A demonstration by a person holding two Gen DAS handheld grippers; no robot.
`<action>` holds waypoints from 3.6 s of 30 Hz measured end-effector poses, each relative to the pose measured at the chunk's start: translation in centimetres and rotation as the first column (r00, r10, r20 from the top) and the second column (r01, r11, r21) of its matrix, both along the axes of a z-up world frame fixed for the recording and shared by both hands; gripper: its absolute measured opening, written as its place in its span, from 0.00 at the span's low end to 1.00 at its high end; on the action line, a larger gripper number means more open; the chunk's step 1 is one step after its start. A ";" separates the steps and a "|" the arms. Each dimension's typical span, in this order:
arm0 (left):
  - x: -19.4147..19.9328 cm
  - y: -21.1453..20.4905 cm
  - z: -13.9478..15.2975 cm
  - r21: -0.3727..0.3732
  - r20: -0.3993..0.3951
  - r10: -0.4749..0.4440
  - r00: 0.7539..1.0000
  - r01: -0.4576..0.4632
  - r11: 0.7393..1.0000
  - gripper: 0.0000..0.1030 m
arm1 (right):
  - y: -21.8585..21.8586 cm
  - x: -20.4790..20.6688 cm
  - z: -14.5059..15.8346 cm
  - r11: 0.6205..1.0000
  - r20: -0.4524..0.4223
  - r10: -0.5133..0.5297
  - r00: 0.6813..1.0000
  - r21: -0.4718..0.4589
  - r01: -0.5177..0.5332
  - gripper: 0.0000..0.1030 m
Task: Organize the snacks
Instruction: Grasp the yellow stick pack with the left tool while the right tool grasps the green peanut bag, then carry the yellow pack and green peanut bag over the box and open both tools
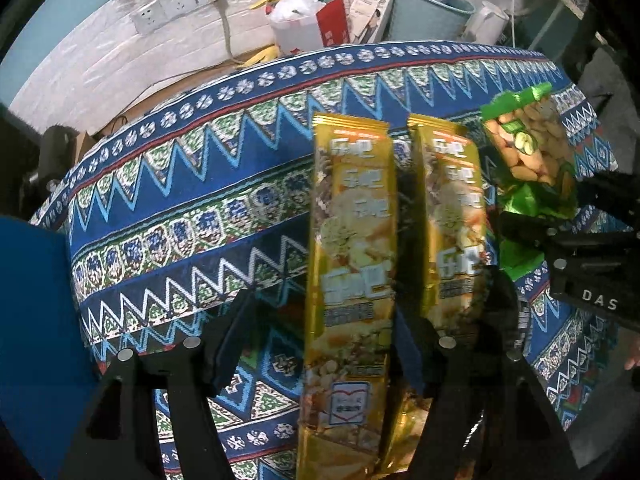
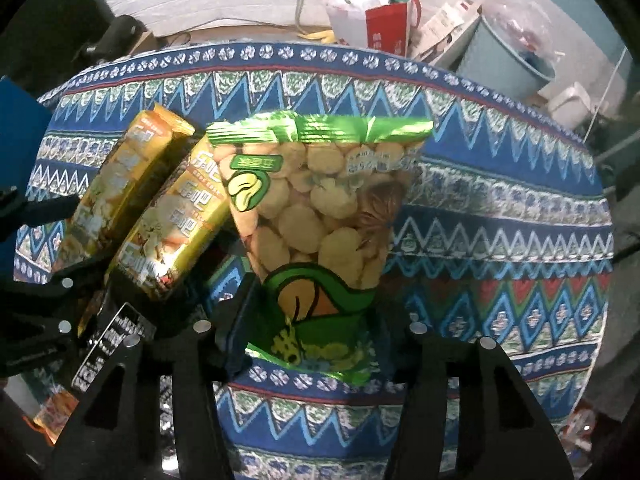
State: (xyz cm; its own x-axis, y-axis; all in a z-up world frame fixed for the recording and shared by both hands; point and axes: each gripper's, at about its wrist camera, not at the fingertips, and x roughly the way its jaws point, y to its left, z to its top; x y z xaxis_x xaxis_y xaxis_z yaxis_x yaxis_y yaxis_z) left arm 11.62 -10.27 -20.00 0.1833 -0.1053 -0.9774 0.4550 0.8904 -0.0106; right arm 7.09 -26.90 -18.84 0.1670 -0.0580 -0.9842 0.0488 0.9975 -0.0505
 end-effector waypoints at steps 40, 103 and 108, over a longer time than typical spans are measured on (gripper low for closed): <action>-7.2 5.0 12.1 -0.026 0.274 -0.001 0.962 0.009 1.000 0.30 | 6.8 -3.5 12.0 0.989 0.267 0.146 0.952 -0.048 -0.138 0.30; -10.3 33.1 15.1 -0.144 0.340 0.490 0.802 -0.471 0.870 0.30 | 35.0 2.5 14.4 0.855 0.329 0.439 0.836 0.132 -0.501 0.30; -9.9 34.2 14.2 -0.136 0.331 0.515 0.791 -0.500 0.855 0.31 | 36.9 3.0 13.3 0.848 0.306 0.460 0.834 0.128 -0.514 0.30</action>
State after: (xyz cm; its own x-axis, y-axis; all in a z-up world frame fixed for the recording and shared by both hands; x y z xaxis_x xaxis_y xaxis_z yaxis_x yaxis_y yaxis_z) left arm 1.74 23.95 -5.79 0.5428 0.0607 -0.8376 -0.0814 0.9965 0.0195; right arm 10.07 9.98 -5.50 0.3662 0.2874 -0.8850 -0.4623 0.8816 0.0950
